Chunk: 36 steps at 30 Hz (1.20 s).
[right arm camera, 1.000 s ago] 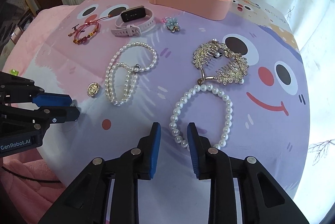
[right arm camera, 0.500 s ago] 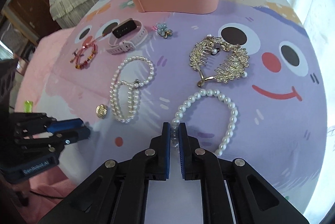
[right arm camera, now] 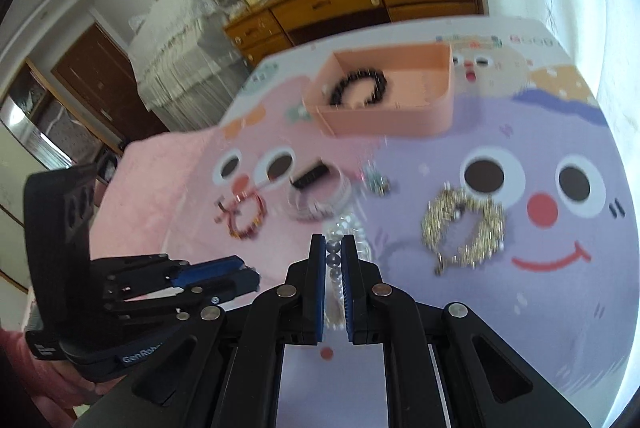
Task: Organize jewelry
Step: 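Carry the pearl bracelet into the pink tray and open the right gripper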
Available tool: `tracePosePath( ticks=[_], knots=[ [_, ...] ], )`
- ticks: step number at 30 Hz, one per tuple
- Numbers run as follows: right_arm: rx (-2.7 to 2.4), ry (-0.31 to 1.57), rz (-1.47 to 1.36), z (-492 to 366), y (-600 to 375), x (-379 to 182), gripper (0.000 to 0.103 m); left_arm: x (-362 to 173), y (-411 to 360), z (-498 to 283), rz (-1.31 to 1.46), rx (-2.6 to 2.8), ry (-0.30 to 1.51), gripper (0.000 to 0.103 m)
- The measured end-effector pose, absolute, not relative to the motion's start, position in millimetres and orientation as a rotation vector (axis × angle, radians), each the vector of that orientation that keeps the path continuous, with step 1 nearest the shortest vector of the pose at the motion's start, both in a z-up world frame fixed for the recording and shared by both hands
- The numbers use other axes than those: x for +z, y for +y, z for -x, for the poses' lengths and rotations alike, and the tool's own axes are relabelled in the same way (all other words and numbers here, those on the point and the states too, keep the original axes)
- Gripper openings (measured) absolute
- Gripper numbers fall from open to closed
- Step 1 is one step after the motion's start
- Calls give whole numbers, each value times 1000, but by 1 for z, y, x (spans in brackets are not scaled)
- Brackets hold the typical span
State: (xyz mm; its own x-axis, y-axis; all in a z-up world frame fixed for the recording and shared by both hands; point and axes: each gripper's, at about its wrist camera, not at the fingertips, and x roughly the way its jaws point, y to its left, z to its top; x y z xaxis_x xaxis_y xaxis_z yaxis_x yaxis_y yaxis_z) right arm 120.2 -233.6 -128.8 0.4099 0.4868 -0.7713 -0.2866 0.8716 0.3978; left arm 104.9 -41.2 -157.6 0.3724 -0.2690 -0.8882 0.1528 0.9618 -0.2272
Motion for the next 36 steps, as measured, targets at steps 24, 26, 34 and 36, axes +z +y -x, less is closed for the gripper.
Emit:
tracePosePath(
  ticks=[24, 26, 34, 36],
  knots=[
    [423, 686, -252, -260, -241, -19, 7, -60, -23, -272, 275, -325, 815, 16],
    [413, 700, -258, -269, -239, -21, 7, -66, -26, -281, 272, -316, 837, 16],
    [347, 802, -306, -289, -249, -58, 30, -103, -31, -310, 250, -209, 968, 40],
    [343, 819, -340, -289, -257, -66, 30, -112, -28, -309, 240, -159, 985, 64]
  ],
)
